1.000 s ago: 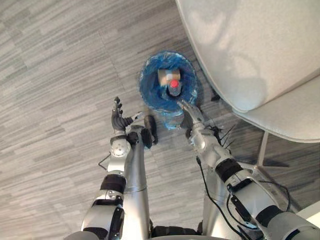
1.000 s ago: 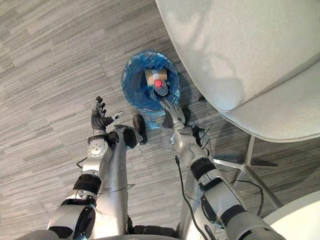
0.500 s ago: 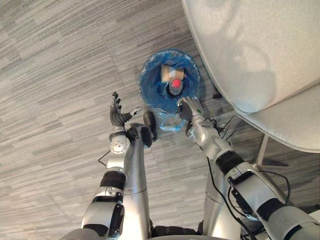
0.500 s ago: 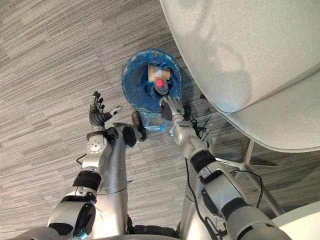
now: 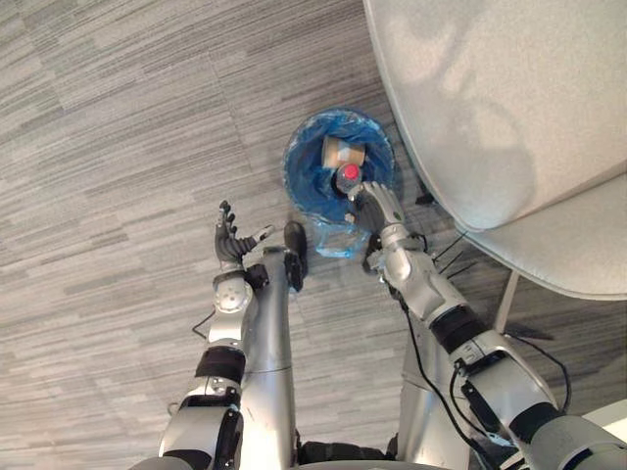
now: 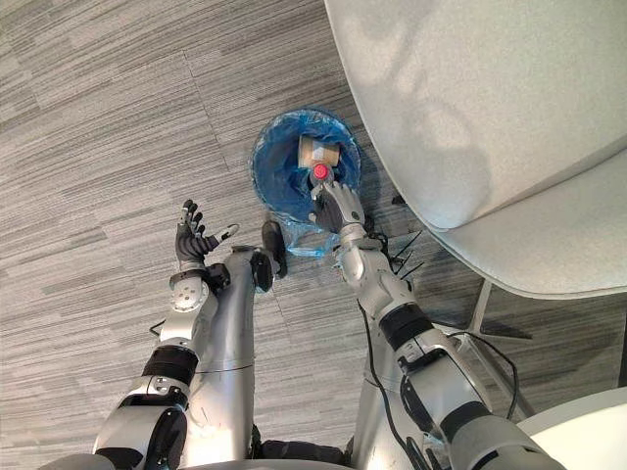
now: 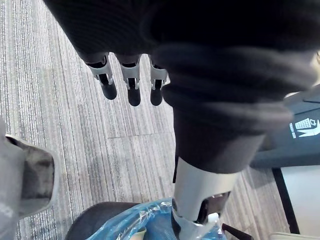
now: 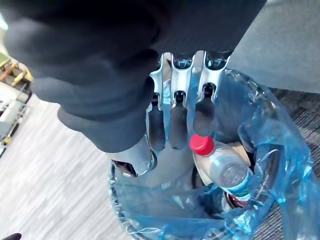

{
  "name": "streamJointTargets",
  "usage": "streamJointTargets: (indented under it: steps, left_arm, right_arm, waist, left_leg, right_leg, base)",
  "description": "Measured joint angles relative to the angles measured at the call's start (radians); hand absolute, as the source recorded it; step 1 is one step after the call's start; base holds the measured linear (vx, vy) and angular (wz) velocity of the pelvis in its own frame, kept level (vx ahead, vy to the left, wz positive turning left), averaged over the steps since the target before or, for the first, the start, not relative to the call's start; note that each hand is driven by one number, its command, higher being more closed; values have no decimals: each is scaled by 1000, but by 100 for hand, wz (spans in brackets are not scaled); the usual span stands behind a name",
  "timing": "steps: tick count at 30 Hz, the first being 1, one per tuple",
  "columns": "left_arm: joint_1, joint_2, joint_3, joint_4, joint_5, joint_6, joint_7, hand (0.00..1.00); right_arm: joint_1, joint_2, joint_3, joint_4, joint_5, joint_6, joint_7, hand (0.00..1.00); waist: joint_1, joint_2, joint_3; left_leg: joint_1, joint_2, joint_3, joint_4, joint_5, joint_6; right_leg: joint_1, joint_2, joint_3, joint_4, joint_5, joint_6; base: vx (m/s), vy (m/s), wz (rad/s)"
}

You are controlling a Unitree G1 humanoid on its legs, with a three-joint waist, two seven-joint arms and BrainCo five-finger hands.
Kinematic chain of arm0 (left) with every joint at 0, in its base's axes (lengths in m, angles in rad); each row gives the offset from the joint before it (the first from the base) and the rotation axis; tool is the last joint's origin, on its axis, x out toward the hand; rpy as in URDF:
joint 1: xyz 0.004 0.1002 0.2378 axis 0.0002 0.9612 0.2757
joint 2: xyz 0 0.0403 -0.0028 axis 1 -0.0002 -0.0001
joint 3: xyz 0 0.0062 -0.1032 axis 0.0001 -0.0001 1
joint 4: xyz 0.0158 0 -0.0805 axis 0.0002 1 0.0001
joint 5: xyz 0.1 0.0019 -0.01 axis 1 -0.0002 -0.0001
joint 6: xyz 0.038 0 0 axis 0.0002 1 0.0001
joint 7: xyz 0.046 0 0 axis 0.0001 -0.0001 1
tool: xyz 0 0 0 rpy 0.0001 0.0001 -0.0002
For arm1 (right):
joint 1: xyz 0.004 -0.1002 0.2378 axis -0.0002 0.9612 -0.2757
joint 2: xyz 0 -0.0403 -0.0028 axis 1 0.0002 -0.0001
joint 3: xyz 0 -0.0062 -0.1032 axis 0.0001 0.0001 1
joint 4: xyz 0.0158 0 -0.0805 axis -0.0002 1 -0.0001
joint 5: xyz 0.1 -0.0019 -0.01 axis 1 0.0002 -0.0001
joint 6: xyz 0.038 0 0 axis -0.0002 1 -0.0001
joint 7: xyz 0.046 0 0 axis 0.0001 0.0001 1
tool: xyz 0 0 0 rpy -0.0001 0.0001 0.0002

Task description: Gather rubbish on tea table into small bin, then transfer packed bag to large trash can.

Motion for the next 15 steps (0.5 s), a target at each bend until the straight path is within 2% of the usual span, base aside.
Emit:
streamJointTargets:
  steps: [5, 15]
  left_arm:
    - [0, -1, 0, 2, -5, -5, 2, 0]
    - [-2, 20, 3, 44, -20, -10, 3, 0]
  right_arm:
    - [-6, 2, 1, 63, -71, 25, -22, 0]
    - [-72, 16, 52, 245, -112, 46, -13, 0]
  waist:
    - [0, 0, 0]
    - [2, -1, -1]
  left_leg:
    - [-4, -4, -10, -20, 13, -9]
    - [-33, -25, -31, -60, 43, -21]
  right_leg:
    - [0, 0, -9, -13, 0, 0]
    - [-23, -18, -32, -24, -7, 10]
  base:
    - [-26, 6, 5]
    - [-40, 14, 12]
